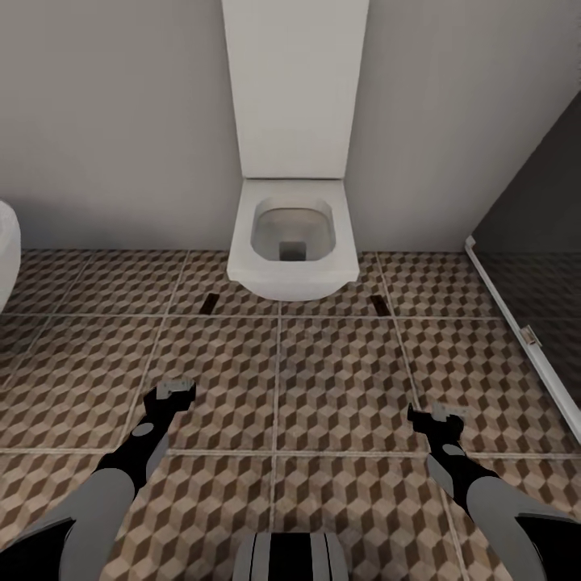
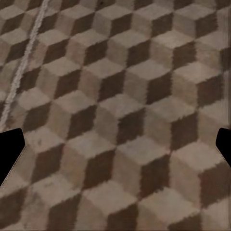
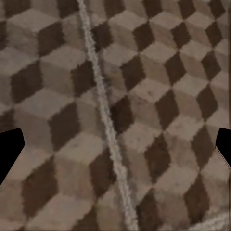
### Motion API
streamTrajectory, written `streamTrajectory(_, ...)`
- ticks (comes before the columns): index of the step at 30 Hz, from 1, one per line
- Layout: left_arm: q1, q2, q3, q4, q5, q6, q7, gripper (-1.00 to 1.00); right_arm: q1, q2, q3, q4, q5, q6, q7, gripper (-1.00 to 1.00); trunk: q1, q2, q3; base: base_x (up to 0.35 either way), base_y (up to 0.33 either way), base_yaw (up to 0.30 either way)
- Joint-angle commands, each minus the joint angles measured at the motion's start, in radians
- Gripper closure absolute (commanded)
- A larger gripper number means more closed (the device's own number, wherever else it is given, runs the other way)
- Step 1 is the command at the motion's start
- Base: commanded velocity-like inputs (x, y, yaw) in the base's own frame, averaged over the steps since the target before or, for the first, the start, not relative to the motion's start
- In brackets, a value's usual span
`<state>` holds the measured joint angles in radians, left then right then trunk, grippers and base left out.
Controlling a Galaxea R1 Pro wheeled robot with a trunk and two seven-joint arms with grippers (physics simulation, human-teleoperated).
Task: Take the four mousetraps from the cabinet in the bathroom and place them on the bathroom floor. Make sure all four end up on the same floor surface, and ensure that at least two of them are either under or directly next to the same bathroom sink.
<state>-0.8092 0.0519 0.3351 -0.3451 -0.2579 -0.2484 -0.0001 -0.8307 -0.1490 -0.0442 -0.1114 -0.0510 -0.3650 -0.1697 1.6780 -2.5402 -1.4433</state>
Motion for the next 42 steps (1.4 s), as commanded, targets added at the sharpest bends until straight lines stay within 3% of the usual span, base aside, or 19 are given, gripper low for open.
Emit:
streamTrajectory(1, -0.001, -0.001, 0.007, 0.002, -0.011, -0.005, 0.0, -1.0, -0.001, 0.0, -0.004, 0.001, -0.006, -0.005, 0.003, -1.0, -0.001, 0.0, 0.003, 0.0, 0.0, 0.0)
streamTrajectory(20, -0.001, -0.001, 0.01, 0.001, -0.005, -0.006, -0.005, -1.0, 0.0, -0.006, -0.003, 0.0, -0.005, 0.002, 0.006, -1.0, -0.009, 0.004, 0.077, 0.0, 0.0, 0.0)
streamTrajectory(33, -0.001, 0.006, 0.02, 0.003, 0.082, -0.004, -0.008, -1.0, -0.001, -0.007, 0.001, -0.004, -0.004, 0.038, 0.008, -1.0, -0.015, 0.008, 0.127, 0.0, 0.0, 0.0)
streamTrajectory(42, -0.001, 0.005, 0.02, 0.001, 0.102, -0.002, -0.006, -1.0, -0.001, -0.009, 0.002, -0.006, -0.004, 0.051, 0.009, -1.0, -0.019, 0.01, 0.162, 0.0, 0.0, 0.0)
